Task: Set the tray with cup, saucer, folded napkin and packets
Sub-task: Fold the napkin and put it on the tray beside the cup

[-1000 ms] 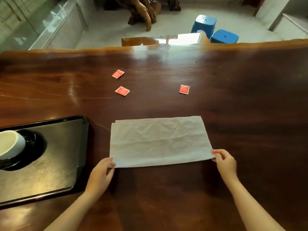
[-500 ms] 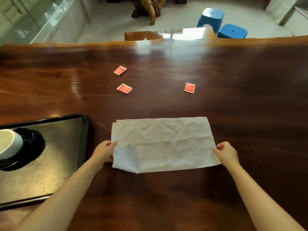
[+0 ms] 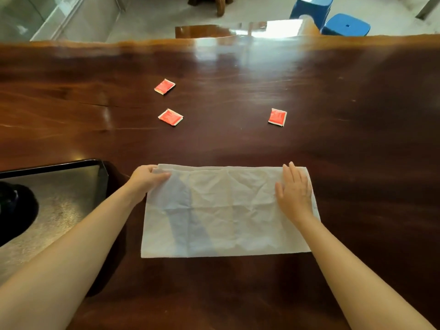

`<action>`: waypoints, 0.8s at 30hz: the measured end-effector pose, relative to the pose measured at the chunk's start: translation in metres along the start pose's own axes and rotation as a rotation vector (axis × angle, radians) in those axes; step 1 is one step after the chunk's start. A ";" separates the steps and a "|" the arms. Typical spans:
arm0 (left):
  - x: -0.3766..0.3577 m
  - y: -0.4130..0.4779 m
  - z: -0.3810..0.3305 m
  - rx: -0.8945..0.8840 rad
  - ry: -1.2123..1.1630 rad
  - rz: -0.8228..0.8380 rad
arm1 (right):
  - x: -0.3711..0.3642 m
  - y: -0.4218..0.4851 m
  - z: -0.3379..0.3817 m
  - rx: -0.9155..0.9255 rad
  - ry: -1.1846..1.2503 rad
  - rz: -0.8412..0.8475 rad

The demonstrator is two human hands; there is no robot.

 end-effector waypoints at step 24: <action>0.010 0.006 -0.001 -0.099 0.105 -0.171 | -0.015 -0.005 -0.034 -0.123 -0.169 0.061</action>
Point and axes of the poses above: each hand's wrist, its own y-axis towards the middle knuckle, its own x-axis out of the back of the hand, z = x × y, the point moved 9 cm from there along y, towards the middle knuckle, and after that the axes turned 14 degrees about -y, right-handed, at the moved point
